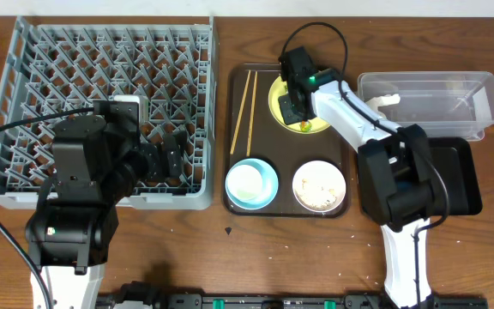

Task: Sort waste into correct bins and load items into the dishwasher
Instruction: 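Move the wrapper right and drop it into the clear plastic bin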

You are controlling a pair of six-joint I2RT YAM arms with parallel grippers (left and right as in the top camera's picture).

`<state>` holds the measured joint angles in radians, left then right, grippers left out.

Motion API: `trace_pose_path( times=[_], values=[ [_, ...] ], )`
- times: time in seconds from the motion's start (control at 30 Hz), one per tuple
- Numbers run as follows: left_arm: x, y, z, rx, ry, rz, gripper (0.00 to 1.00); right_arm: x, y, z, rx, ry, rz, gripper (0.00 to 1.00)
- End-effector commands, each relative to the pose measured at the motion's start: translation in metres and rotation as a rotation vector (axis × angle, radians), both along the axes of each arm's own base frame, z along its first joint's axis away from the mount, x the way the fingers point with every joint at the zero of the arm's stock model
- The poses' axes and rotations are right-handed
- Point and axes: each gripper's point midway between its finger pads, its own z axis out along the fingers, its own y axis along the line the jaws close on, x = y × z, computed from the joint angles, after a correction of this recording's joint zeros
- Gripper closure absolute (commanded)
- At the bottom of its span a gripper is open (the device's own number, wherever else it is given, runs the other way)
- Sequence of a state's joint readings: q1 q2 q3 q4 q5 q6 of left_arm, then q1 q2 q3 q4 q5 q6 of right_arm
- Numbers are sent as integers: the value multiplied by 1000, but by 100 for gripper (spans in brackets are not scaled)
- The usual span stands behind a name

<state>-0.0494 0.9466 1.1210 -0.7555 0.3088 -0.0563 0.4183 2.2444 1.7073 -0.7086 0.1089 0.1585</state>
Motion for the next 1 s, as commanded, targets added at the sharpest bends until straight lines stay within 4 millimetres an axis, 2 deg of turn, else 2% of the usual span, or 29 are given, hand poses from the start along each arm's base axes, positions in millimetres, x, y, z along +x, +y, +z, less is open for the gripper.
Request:
trace_pose_path(
  times=[0.0, 0.03, 0.07, 0.13, 0.2, 0.33, 0.4, 0.47, 0.5, 0.57, 0.7, 0.77, 0.87, 0.97],
  values=[
    [1, -1, 10, -11, -21, 0, 10, 6, -24, 67, 103, -72, -187, 99],
    [1, -1, 10, -11, -21, 0, 9, 3, -30, 80, 127, -75, -222, 99],
    [1, -1, 10, -11, -21, 0, 9, -3, -48, 108, 165, -85, -302, 99],
    [1, -1, 10, -11, -21, 0, 9, -8, -72, 132, 187, -101, -385, 99],
    [1, -1, 10, -11, -21, 0, 10, -12, -93, 146, 196, -109, -450, 99],
    [1, -1, 10, -11, -21, 0, 9, -21, -140, 145, 185, -70, -597, 99],
    [1, -1, 10, -11, -21, 0, 9, -29, -167, 131, 174, -14, -705, 99],
    [1, -1, 10, -11, -21, 0, 9, -33, -182, 118, 162, 28, -765, 98],
    [1, -1, 10, -11, -21, 0, 10, -36, -188, 110, 156, 56, -793, 95],
    [1, -1, 10, -11, -21, 0, 10, -37, -193, 100, 169, 90, -807, 80],
    [1, -1, 10, -11, -21, 0, 9, -17, -199, 110, 175, 8, -682, 62],
    [1, -1, 10, -11, -21, 0, 10, -11, -186, 128, 229, -34, -570, 57],
    [1, -1, 10, -11, -21, 0, 10, -13, -170, 148, 258, -64, -499, 57],
    [1, -1, 10, -11, -21, 0, 10, -20, -144, 168, 293, -83, -390, 62]
  ],
)
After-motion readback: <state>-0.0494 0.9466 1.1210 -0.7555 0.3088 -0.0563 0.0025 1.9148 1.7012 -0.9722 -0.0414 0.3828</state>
